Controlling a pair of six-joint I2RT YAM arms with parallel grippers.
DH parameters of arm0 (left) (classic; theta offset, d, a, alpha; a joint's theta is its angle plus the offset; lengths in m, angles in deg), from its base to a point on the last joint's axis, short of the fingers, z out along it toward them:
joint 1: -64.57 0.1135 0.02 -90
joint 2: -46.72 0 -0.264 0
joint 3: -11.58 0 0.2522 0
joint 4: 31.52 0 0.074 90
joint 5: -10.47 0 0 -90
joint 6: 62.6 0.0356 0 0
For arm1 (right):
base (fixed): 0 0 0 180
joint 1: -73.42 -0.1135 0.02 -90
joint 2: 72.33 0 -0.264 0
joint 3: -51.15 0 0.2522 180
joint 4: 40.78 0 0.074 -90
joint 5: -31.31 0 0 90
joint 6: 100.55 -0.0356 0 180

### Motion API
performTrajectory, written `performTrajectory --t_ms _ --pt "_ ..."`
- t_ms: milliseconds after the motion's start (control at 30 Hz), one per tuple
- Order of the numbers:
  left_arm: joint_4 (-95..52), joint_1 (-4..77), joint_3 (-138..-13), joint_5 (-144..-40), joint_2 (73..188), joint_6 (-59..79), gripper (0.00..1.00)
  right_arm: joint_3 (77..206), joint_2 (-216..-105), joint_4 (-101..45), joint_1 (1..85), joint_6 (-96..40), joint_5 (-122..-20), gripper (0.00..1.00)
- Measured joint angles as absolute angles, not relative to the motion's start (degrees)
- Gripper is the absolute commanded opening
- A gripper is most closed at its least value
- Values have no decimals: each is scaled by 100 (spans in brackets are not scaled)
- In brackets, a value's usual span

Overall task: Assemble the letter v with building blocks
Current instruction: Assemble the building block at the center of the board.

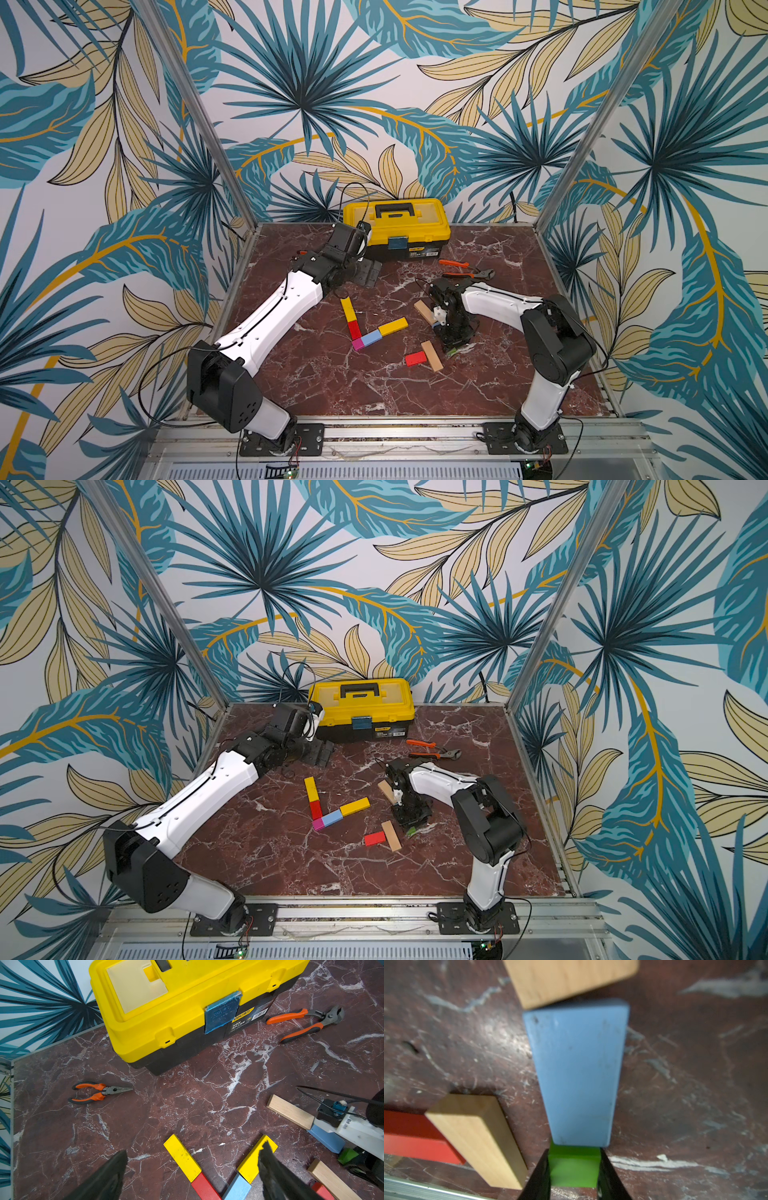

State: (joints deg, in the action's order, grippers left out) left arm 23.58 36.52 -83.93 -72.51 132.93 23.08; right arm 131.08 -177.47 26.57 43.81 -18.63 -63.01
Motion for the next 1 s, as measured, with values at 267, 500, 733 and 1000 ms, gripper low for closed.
performTrajectory --t_ms 267,500,733,1000 --pt "2358 3652 -8393 -7251 13293 2308 99 13126 -17765 2661 4388 -1861 -6301 24" --pt "2358 3654 -8393 -7253 13293 2308 99 13242 -17843 2657 4399 -1808 -6253 24" --pt "2358 3656 -8393 -7273 13293 2308 99 13274 -17869 2637 4412 -1756 -6238 25" --pt "2358 3656 -8393 -7275 13293 2308 99 13274 -17869 2637 4414 -1751 -6238 28"
